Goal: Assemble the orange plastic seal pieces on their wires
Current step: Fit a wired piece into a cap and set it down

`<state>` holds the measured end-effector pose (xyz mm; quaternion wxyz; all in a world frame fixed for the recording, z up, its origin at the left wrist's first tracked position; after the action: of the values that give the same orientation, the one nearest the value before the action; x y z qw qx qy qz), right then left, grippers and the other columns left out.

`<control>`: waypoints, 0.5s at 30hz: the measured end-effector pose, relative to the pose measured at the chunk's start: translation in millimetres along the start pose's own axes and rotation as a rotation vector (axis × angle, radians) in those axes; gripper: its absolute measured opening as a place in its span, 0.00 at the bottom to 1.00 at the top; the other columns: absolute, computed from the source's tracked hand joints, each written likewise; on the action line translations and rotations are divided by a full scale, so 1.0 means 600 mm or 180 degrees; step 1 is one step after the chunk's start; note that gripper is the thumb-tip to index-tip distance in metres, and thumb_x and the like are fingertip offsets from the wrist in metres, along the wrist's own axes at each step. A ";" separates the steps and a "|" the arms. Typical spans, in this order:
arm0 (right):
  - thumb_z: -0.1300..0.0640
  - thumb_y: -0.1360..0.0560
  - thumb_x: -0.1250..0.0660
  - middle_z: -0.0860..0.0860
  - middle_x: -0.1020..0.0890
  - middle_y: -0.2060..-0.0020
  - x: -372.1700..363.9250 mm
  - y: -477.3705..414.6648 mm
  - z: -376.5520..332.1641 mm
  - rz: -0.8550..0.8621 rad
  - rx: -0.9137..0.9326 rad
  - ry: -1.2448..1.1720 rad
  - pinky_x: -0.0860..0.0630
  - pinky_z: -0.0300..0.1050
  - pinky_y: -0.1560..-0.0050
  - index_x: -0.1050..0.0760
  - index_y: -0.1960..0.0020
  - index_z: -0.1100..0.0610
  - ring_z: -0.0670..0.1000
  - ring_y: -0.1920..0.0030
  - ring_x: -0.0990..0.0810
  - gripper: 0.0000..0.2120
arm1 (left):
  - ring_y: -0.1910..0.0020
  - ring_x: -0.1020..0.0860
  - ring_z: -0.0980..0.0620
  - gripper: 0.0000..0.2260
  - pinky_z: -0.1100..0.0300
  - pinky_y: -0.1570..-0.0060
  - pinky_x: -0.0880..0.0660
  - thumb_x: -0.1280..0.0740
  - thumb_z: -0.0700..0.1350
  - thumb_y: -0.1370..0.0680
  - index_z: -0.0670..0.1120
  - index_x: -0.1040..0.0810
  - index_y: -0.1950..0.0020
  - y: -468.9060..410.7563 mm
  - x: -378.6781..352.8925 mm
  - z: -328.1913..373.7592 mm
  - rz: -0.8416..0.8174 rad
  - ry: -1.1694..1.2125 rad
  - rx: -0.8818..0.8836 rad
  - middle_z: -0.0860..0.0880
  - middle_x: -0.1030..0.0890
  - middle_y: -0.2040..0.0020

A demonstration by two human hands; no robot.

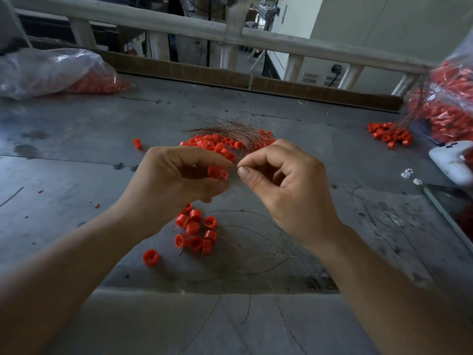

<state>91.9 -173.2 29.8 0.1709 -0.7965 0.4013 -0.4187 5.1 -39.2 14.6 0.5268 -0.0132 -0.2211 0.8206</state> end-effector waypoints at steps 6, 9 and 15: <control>0.58 0.31 0.32 0.43 0.25 0.67 -0.013 0.002 0.001 -0.0103 -0.0071 -0.0014 0.34 0.29 0.66 0.20 0.61 0.56 0.41 0.67 0.28 0.03 | 0.64 0.18 0.58 0.14 0.68 0.62 0.22 0.29 0.51 0.42 0.57 0.20 0.57 0.005 -0.007 0.003 -0.0024 -0.0180 0.0039 0.56 0.16 0.59; 0.58 0.31 0.32 0.42 0.25 0.67 -0.011 0.001 0.006 -0.0041 -0.0157 -0.0031 0.34 0.28 0.67 0.20 0.60 0.56 0.40 0.68 0.29 0.03 | 0.62 0.17 0.55 0.15 0.68 0.60 0.23 0.30 0.45 0.39 0.52 0.20 0.53 0.006 -0.009 0.002 -0.0131 0.0217 0.0091 0.54 0.16 0.59; 0.59 0.30 0.32 0.41 0.26 0.67 -0.010 0.002 0.006 -0.0075 -0.0155 -0.0031 0.34 0.28 0.66 0.21 0.61 0.56 0.40 0.67 0.28 0.03 | 0.65 0.17 0.50 0.11 0.64 0.64 0.21 0.29 0.45 0.39 0.51 0.19 0.58 0.004 -0.009 0.000 -0.0154 0.0386 0.0055 0.47 0.16 0.62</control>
<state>92.5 -169.8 23.5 0.1485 -0.8072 0.4011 -0.4069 5.6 -44.7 12.6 0.5590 -0.0530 -0.1820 0.8072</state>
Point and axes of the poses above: each hand's wrist, its own y-axis away from the middle knuckle, its own x-axis out of the back of the hand, z = x × y, the point moved 2 cm from there along -y, towards the middle knuckle
